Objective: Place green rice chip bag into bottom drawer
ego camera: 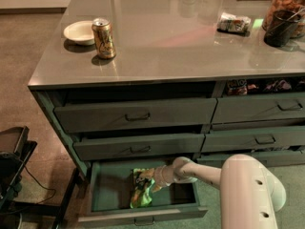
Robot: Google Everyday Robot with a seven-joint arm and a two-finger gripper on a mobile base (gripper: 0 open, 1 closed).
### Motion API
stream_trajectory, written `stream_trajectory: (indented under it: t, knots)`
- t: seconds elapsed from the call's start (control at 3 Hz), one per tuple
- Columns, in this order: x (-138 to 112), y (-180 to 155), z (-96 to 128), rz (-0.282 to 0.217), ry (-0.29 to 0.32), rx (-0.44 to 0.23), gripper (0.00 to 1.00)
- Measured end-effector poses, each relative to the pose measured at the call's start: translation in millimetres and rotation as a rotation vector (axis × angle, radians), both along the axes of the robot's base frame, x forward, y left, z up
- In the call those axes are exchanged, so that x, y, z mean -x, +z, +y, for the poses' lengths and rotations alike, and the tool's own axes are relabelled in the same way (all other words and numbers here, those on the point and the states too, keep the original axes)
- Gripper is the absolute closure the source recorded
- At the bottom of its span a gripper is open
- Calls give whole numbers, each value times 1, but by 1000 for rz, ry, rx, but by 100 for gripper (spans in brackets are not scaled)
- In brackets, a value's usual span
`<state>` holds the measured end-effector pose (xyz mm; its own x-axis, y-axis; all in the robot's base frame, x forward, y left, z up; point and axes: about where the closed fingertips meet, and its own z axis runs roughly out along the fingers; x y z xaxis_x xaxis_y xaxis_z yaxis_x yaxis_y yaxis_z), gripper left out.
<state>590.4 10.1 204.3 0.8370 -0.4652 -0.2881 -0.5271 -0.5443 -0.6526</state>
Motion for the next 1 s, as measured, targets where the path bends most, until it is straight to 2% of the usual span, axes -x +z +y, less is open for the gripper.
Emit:
stream_trajectory:
  t: [0.33, 0.67, 1.0]
  knots:
    - [0, 0, 0, 0, 0, 0, 0]
    - [1, 0, 0, 1, -1, 0, 0]
    - [6, 6, -24, -6, -56, 27, 0]
